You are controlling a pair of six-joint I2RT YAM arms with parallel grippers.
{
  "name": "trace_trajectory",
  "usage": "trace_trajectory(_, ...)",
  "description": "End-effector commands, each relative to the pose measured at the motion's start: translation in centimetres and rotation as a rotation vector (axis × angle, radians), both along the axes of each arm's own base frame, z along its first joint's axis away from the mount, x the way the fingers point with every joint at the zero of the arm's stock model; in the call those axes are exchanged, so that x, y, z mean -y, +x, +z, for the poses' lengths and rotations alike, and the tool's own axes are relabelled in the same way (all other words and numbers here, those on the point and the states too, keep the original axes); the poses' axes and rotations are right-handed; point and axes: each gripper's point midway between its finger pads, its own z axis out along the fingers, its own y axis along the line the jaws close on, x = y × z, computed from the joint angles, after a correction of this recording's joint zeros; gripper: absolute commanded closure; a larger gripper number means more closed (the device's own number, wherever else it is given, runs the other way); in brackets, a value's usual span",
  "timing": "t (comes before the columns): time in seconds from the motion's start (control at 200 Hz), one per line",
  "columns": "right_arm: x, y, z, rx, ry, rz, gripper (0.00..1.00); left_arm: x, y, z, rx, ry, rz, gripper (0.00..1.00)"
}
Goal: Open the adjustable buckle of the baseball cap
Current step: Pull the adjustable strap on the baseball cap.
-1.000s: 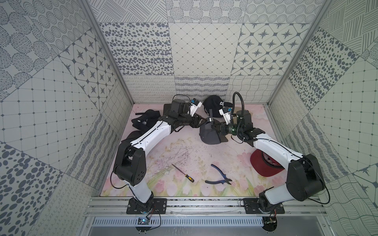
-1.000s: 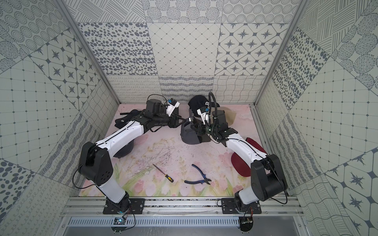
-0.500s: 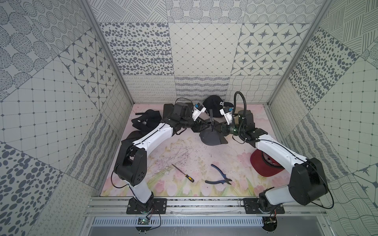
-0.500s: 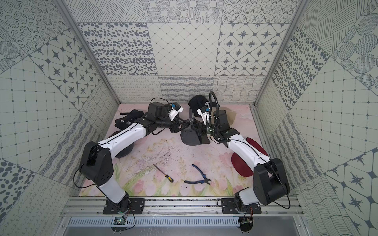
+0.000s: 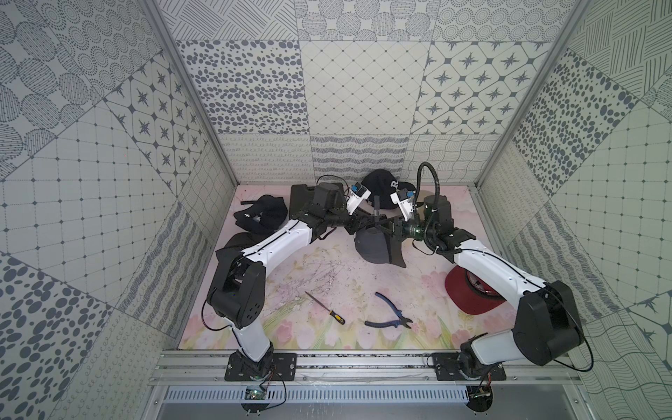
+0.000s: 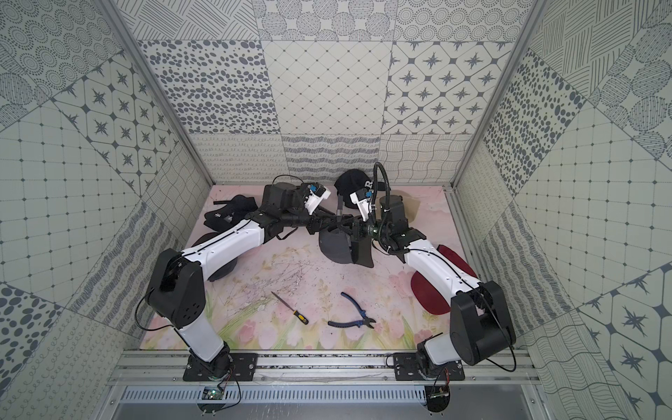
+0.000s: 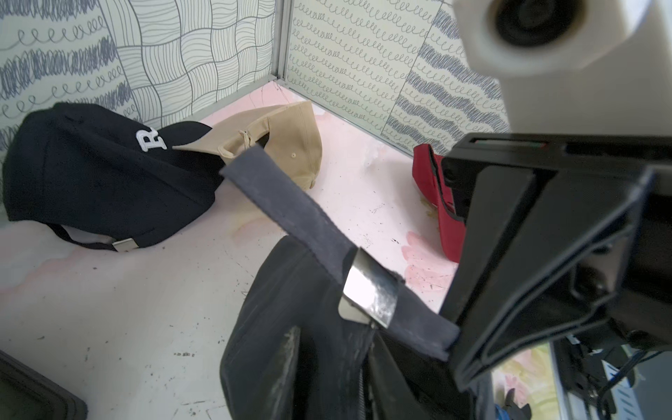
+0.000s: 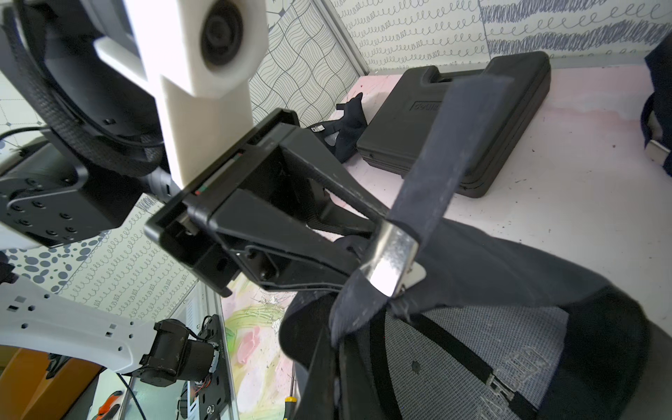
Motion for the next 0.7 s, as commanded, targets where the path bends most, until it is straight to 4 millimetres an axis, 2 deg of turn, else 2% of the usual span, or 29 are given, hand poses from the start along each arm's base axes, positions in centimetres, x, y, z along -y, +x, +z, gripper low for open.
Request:
trace_trajectory(0.0,-0.4,0.3,0.9,0.040,0.043,0.025,1.00,0.5,1.4,1.5,0.089,-0.045,0.034,0.84)
trace_trajectory(0.105,-0.4,0.7,0.6,0.024,0.042,0.003,1.00,0.5,1.7,1.6,0.082,-0.059,0.060,1.00)
trace_trajectory(0.415,-0.5,1.3,0.0,0.007,0.074,-0.019,1.00,0.1,2.4,2.6,-0.091,-0.226,0.198,1.00)
trace_trajectory(0.695,-0.8,1.4,-0.7,-0.016,0.093,-0.012,1.00,-0.8,3.0,3.1,-0.143,-0.305,0.300,1.00)
